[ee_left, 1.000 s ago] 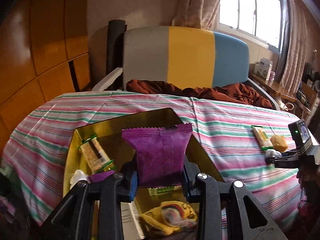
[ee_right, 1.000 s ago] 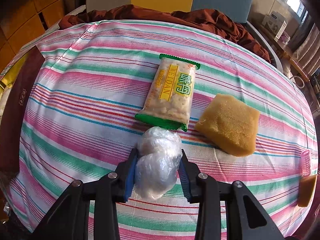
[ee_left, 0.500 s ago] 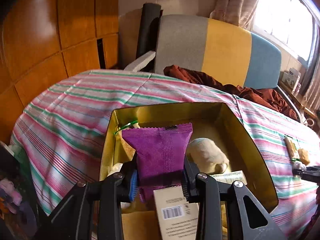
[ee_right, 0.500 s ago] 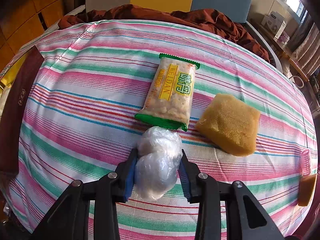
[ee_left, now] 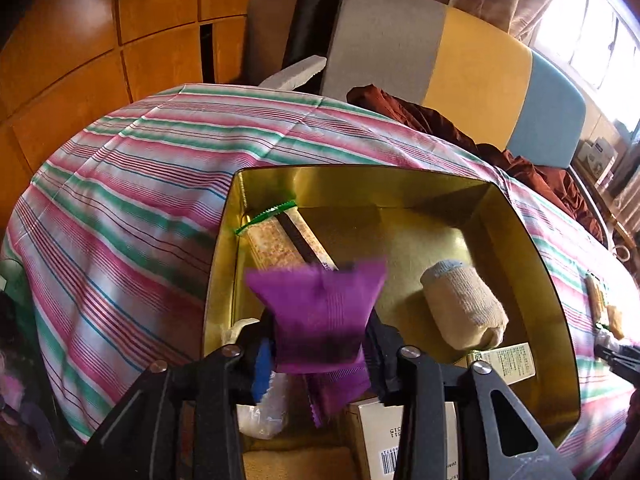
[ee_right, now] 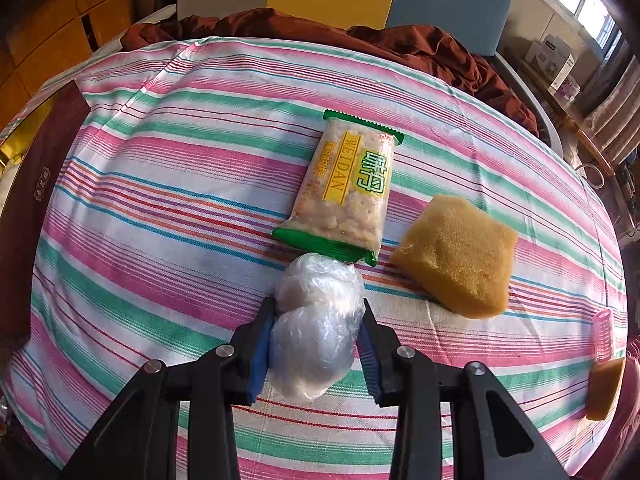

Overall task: Organize objects
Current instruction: 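Carry the purple packet into the gold tray with the left tool and release, then carry the white plastic bag into the gold tray with the right tool and release, then move both tools back to the table and grasp the yellow sponge with right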

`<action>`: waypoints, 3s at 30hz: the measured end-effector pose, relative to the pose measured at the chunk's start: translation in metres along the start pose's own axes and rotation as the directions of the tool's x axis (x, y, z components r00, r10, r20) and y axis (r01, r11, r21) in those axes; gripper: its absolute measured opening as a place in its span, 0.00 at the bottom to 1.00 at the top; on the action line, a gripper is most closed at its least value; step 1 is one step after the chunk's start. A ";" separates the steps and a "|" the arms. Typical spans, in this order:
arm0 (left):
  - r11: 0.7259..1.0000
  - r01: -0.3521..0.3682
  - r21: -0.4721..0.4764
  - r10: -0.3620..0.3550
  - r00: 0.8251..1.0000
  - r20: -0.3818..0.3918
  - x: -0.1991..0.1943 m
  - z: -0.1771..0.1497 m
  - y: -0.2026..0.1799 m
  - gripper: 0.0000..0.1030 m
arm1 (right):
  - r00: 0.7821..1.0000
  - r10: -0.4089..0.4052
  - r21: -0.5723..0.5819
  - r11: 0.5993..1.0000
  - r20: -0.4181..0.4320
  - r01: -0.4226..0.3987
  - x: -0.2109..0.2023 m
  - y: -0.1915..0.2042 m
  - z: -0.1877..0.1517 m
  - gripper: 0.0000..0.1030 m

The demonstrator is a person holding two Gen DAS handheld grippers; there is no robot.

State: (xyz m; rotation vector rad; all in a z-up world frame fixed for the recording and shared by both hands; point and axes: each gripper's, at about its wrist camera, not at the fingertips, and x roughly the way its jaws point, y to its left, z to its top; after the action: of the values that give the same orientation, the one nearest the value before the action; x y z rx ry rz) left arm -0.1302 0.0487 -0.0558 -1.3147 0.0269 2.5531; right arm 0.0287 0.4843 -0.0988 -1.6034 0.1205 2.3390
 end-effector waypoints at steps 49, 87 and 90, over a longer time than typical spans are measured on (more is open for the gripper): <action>0.999 -0.009 0.042 -0.001 0.974 0.226 -0.097 -0.040 -0.009 0.73 | 0.896 0.423 -0.243 0.891 0.136 -0.383 -0.105 0.210 0.036 0.37; 0.999 -0.016 0.029 0.009 0.974 0.225 -0.109 -0.047 -0.001 0.79 | 0.901 0.377 -0.231 0.916 0.217 -0.327 -0.108 0.229 0.023 0.83; 0.998 -0.013 0.054 0.000 0.974 0.226 -0.112 -0.048 -0.010 0.79 | 0.908 0.352 -0.204 0.929 0.228 -0.310 -0.107 0.212 0.021 0.83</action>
State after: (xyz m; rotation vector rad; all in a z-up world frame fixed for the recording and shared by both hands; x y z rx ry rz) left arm -0.0280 0.0261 0.0066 -0.9990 0.0568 2.6709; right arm -0.0165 0.2666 -0.0132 -1.4168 0.1585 2.8705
